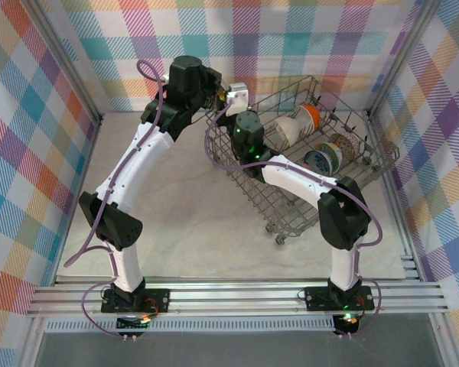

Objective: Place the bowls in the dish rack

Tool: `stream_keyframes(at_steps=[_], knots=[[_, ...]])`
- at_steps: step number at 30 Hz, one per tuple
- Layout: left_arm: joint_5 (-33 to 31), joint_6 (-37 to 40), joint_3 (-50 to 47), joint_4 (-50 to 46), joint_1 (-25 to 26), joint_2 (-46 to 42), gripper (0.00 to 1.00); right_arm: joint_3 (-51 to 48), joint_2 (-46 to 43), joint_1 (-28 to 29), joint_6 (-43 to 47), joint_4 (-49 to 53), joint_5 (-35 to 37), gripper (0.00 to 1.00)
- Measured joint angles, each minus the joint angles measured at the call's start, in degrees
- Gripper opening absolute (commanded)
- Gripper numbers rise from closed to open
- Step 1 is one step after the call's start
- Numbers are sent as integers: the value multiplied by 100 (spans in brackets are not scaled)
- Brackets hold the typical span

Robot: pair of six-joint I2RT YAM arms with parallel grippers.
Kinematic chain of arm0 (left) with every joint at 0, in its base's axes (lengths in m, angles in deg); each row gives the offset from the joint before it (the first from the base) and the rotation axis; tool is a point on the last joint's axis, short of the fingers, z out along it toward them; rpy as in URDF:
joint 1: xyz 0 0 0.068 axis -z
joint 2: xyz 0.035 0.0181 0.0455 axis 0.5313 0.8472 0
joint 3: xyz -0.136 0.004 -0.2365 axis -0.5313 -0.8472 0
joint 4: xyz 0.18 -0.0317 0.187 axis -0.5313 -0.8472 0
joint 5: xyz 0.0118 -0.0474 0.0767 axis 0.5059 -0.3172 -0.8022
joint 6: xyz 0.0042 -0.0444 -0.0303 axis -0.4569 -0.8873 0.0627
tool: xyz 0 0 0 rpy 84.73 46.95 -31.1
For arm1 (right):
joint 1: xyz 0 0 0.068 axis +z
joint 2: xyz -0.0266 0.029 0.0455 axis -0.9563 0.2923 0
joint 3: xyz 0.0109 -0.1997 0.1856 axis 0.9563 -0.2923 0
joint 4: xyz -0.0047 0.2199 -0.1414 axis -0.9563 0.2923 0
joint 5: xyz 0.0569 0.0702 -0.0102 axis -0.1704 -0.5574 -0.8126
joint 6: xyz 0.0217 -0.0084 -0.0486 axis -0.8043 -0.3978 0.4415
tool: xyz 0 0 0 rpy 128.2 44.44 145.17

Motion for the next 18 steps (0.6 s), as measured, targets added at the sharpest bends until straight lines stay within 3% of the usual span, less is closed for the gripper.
stream_keyframes(at_steps=[6, 11, 18], knots=[[-85, -39, 74, 48, 81, 0, 0, 74, 83, 68, 243, -317, 411, 12], [-87, -55, 219, 33, 83, 61, 2, 210, 240, 98, 570, -623, 616, 2], [7, -20, 398, 66, 87, 118, 20, 448, 420, 101, 1309, -1049, 855, 0]])
